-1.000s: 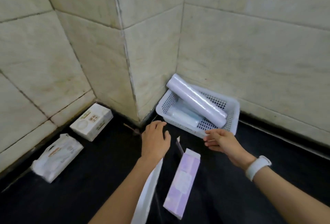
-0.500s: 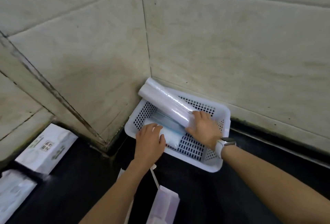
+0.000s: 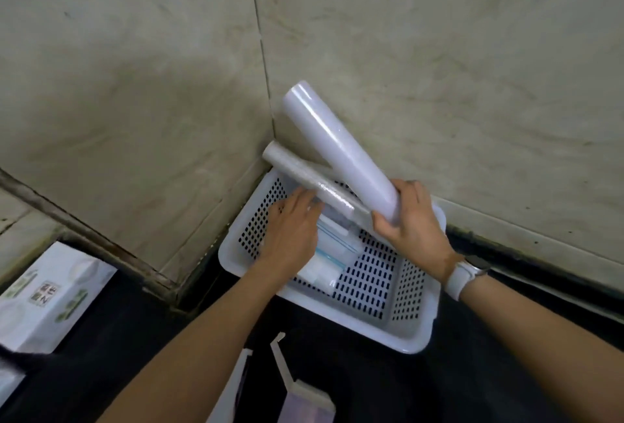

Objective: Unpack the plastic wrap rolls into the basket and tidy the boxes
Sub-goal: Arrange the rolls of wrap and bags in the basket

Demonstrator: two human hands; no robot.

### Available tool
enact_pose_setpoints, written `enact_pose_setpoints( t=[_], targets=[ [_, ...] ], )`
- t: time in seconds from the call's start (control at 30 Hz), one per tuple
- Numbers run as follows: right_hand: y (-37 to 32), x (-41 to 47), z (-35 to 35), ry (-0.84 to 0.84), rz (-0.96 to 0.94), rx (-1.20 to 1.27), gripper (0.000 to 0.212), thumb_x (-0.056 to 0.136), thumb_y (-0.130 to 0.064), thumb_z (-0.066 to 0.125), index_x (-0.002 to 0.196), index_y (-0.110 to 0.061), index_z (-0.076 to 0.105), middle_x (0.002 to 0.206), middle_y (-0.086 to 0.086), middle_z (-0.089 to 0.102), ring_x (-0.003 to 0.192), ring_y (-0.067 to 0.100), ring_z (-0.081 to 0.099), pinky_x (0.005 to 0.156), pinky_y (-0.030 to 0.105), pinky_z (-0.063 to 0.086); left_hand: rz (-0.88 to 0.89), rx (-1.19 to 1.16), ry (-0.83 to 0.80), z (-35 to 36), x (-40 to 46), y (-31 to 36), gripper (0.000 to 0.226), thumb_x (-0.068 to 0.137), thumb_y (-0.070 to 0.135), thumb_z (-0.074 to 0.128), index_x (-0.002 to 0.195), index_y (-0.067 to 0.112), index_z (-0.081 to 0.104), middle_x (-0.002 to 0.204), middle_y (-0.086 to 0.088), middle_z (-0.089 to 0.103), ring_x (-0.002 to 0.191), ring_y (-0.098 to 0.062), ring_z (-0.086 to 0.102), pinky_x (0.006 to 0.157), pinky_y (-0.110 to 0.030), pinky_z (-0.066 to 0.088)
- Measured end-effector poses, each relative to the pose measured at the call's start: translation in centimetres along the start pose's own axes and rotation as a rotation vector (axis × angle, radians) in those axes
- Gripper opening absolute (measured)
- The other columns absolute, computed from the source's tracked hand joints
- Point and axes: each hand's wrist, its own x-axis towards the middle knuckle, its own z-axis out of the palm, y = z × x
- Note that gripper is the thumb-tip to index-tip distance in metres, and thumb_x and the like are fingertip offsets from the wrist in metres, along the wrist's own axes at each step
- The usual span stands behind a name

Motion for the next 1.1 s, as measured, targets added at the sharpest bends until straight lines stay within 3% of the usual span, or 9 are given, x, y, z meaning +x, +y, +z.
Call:
enact_pose_setpoints(
  t=[0.13, 0.2, 0.27, 0.33, 0.63, 0.77, 0.87, 1.0, 1.1],
  targets=[
    [0.7, 1.0, -1.2, 0.004, -0.018, -0.054, 0.051, 0.078, -0.023, 0.066, 0.12, -0.001, 0.046, 0.108, 0.019, 0.05, 0.099, 0.03, 0.045, 0.083, 0.035, 0.039, 0.058, 0.132, -0.062, 1.2, 2.8, 0.1, 0.06, 0.089, 0.003, 0.044, 0.144, 0.015, 0.023, 0.156, -0.005, 0.017, 0.144, -0.024, 0.009, 0.111, -0.05, 0.018],
    [0.8, 1.2, -1.3, 0.006, -0.034, -0.091, 0.051, 0.078, -0.022, 0.067, 0.119, 0.001, 0.048, 0.106, 0.021, 0.052, 0.097, 0.034, 0.046, 0.082, 0.037, 0.038, 0.098, 0.216, -0.004, 0.9, 3.8, 0.4, 0.065, 0.079, 0.003, 0.061, 0.138, 0.011, 0.037, 0.146, -0.011, 0.04, 0.137, -0.028, 0.033, 0.107, -0.052, 0.03],
    [0.9, 1.5, -1.0, 0.006, -0.046, -0.122, 0.051, 0.078, -0.023, 0.067, 0.12, 0.0, 0.048, 0.107, 0.021, 0.053, 0.097, 0.034, 0.047, 0.082, 0.037, 0.037, 0.117, 0.286, 0.094, 0.6, 4.4, 0.5, 0.06, 0.059, 0.009, 0.08, 0.116, 0.009, 0.062, 0.113, -0.012, 0.067, 0.109, -0.027, 0.061, 0.095, -0.051, 0.047],
    [1.1, 1.9, -0.6, -0.019, -0.051, -0.153, 0.051, 0.08, -0.027, 0.063, 0.123, -0.004, 0.047, 0.111, 0.018, 0.052, 0.099, 0.03, 0.045, 0.084, 0.037, 0.037, 0.134, 0.303, 0.164, 0.5, 4.3, 0.2, 0.05, 0.051, 0.012, 0.084, 0.099, 0.01, 0.069, 0.098, -0.009, 0.07, 0.096, -0.024, 0.066, 0.091, -0.051, 0.05],
    [1.9, 2.1, 2.9, -0.201, -0.011, -0.153, 0.053, 0.085, -0.034, 0.057, 0.131, -0.012, 0.04, 0.126, 0.013, 0.046, 0.114, 0.028, 0.036, 0.09, 0.039, 0.032, 0.295, 0.327, 0.235, 0.0, 2.2, -2.2, 0.048, 0.05, 0.03, 0.086, 0.092, 0.017, 0.066, 0.093, 0.001, 0.07, 0.089, -0.017, 0.066, 0.094, -0.043, 0.047],
    [2.0, 1.7, 3.6, -0.192, -0.006, -0.205, 0.055, 0.085, -0.04, 0.054, 0.132, -0.019, 0.037, 0.128, 0.008, 0.051, 0.114, 0.026, 0.039, 0.091, 0.039, 0.03, 0.279, 0.295, 0.185, -0.2, 1.9, -2.7, 0.054, 0.048, 0.038, 0.087, 0.093, 0.017, 0.066, 0.093, 0.0, 0.068, 0.089, -0.018, 0.065, 0.097, -0.043, 0.045],
    [2.3, 1.3, 3.8, -0.203, 0.001, -0.184, 0.051, 0.086, -0.036, 0.056, 0.129, -0.013, 0.042, 0.13, 0.009, 0.05, 0.116, 0.026, 0.042, 0.096, 0.038, 0.034, 0.244, 0.248, 0.146, -0.4, 2.0, -2.5, 0.054, 0.049, 0.037, 0.087, 0.094, 0.017, 0.065, 0.096, -0.002, 0.068, 0.09, -0.02, 0.065, 0.096, -0.045, 0.046],
    [2.2, 0.7, 3.4, -0.169, -0.079, -0.125, 0.036, 0.088, -0.021, 0.053, 0.123, -0.011, 0.05, 0.124, 0.011, 0.052, 0.107, 0.026, 0.048, 0.089, 0.033, 0.038, 0.213, 0.179, 0.136, -0.6, 2.0, -2.2, 0.053, 0.049, 0.034, 0.088, 0.091, 0.012, 0.064, 0.093, -0.005, 0.069, 0.088, -0.024, 0.066, 0.095, -0.044, 0.047],
    [2.0, -0.3, 3.0, -0.187, -0.174, -0.164, 0.044, 0.089, -0.032, 0.053, 0.128, -0.015, 0.046, 0.126, 0.011, 0.052, 0.111, 0.027, 0.049, 0.092, 0.04, 0.04, 0.221, 0.176, 0.141, -0.6, 2.0, -2.0, 0.051, 0.05, 0.033, 0.087, 0.089, 0.011, 0.065, 0.091, -0.006, 0.068, 0.086, -0.024, 0.066, 0.092, -0.041, 0.049]
  ],
)
